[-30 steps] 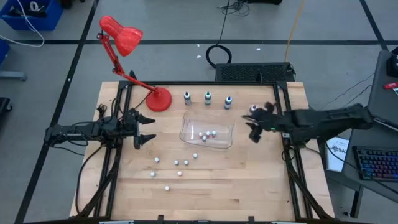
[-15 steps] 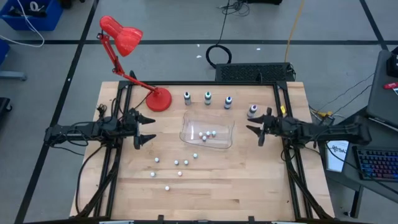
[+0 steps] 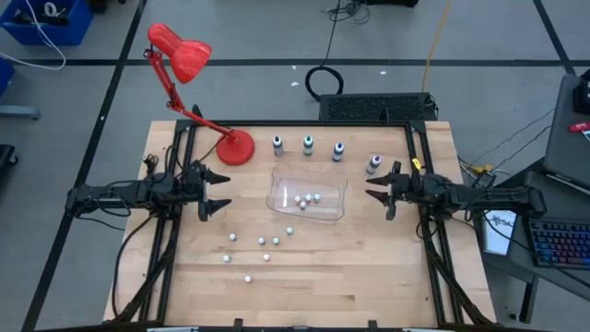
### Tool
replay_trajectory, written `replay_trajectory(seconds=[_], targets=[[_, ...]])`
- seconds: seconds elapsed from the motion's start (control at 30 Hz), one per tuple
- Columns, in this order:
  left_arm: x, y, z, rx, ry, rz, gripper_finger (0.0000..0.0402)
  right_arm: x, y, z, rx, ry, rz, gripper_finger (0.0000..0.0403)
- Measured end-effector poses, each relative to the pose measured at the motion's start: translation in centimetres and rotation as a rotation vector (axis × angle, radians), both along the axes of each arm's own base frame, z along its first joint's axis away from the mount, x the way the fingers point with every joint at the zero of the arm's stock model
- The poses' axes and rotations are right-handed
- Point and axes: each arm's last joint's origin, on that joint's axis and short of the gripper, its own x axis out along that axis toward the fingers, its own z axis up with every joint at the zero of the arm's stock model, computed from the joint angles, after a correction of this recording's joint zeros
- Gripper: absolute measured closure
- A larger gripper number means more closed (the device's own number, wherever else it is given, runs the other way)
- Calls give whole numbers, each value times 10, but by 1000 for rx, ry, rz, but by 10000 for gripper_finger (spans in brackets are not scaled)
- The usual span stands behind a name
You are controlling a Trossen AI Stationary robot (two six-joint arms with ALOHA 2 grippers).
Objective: Pick & Place food coloring
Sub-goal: Put the top small purple food coloring bottle in the transparent bin
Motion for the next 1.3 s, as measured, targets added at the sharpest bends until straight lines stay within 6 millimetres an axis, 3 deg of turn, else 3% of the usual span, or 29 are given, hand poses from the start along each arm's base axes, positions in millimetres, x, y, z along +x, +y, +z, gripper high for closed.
replay_trajectory(seconds=[0.23, 0.5, 0.63, 0.83, 1.0, 1.2, 1.3], targets=[[0, 0, 1, -27, -19, 4, 2, 0, 0, 0, 13, -3, -1, 259], [-2, 1, 33, -184, -369, 28, 2, 0, 0, 0, 13, -3, -1, 259], [-4, 1, 39, -185, -441, 20, 2, 0, 0, 0, 13, -4, -1, 259], [-5, 0, 43, -333, -490, -33, 2, 0, 0, 0, 13, -4, -1, 259], [-5, 0, 42, -278, -469, -33, 2, 0, 0, 0, 13, -4, -1, 259], [-2, 2, 33, -34, -350, 54, 2, 0, 0, 0, 13, -5, -1, 259], [-2, 2, 29, 6, -305, 59, 2, 0, 0, 0, 13, -5, -1, 259]])
